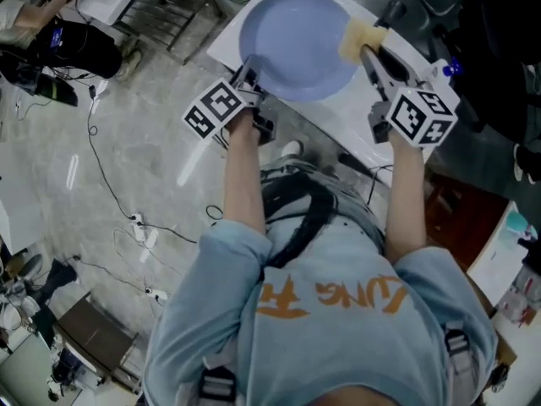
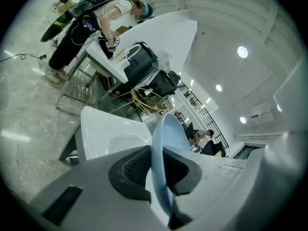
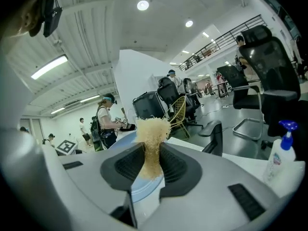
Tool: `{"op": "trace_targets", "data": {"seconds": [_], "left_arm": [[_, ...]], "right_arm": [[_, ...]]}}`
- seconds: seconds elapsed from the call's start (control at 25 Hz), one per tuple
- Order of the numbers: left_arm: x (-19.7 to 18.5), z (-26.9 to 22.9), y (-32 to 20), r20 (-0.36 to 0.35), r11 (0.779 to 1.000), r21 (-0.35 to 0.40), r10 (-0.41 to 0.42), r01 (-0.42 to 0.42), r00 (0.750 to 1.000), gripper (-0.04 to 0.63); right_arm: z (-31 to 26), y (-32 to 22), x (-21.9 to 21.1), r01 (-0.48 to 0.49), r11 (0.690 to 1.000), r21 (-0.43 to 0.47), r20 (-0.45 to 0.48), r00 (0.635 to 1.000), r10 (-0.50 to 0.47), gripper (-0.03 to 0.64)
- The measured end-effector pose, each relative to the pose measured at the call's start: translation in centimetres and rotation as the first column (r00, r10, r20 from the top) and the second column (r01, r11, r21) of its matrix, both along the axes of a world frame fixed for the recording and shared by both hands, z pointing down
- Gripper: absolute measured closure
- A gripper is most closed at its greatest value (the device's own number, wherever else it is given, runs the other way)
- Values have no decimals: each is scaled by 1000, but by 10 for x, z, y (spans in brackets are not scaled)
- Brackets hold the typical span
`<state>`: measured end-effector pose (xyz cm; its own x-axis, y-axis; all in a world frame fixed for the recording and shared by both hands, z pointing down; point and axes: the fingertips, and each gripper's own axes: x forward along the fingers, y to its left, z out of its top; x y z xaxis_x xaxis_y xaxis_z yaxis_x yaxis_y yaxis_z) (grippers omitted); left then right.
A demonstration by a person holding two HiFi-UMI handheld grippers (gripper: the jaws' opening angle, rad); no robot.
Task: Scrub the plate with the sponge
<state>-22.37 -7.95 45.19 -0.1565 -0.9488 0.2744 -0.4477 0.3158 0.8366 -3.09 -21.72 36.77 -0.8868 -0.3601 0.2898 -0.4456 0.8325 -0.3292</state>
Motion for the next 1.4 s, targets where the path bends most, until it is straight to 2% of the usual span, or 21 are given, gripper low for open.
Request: {"op": "trace_targets", "data": {"seconds": [0.52,0.72,1.16,1.4], "left_arm": [[-57,40,67,-56,987,-96,-137,131,989,561],[-75,59,72,-102,979,-120,-176,163,979,560],[-129,106,47,-144,967,-183,-204,177,968,555],[-140,121,50,-165,960,-211,-220,184,961,552]], "right_arm": [[26,14,-57,-35,995,-98,86,995,44,522],[40,12,-65,-40,992,-118,66,997,48,522],[77,-12,-86,-100,984,-149,8,995,102,522],[80,-10,-89,-116,982,-151,-11,993,115,522]]}}
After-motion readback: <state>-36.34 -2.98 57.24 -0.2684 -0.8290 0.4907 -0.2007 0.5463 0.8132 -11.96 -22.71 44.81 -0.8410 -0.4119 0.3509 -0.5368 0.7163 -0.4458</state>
